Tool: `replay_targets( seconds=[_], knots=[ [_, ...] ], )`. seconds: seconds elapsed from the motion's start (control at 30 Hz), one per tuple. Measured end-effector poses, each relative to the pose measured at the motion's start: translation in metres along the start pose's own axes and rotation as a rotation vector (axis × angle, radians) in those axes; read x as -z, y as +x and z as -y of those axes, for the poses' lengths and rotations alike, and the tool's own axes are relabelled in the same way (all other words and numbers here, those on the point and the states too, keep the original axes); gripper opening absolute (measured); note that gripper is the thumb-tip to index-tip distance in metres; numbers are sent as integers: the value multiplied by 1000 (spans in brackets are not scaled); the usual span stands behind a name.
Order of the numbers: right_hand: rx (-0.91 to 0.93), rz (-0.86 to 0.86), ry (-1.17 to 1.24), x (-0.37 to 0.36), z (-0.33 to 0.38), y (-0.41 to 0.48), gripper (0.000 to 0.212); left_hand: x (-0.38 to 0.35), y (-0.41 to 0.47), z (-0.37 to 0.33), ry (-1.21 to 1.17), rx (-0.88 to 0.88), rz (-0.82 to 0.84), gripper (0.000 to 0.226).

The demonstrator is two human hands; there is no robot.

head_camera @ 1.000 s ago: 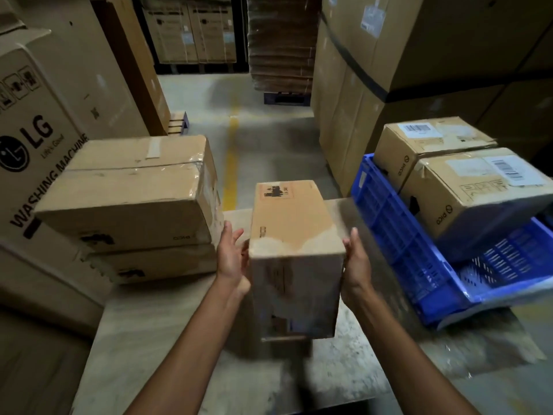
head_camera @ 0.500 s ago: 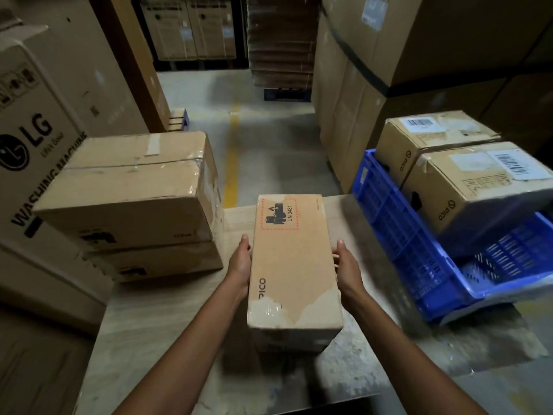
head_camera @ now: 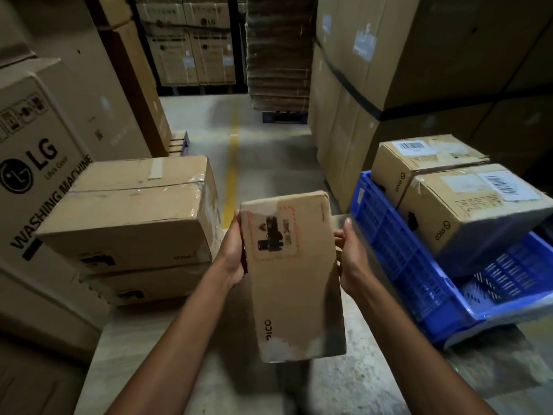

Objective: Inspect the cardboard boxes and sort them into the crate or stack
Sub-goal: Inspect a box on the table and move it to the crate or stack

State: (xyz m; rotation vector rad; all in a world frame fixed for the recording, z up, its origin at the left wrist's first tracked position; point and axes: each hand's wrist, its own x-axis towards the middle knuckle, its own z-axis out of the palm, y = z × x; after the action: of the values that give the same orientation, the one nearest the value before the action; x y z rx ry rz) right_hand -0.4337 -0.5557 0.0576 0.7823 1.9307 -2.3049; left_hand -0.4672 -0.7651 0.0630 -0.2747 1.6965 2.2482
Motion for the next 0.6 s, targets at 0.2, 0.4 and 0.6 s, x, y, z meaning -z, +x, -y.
replay_targets(
  seconds=[0.2, 0.4, 0.6],
  knots=[
    [-6, -1, -63, -2, -19, 5, 50, 2, -6, 15, -109, 48, 57, 73],
    [-66, -29, 8, 6, -39, 8, 47, -1, -19, 37, -75, 24, 0, 56],
    [429, -136, -353, 11, -24, -17, 14, 1, -25, 35, 525, -608, -301, 46]
  ],
)
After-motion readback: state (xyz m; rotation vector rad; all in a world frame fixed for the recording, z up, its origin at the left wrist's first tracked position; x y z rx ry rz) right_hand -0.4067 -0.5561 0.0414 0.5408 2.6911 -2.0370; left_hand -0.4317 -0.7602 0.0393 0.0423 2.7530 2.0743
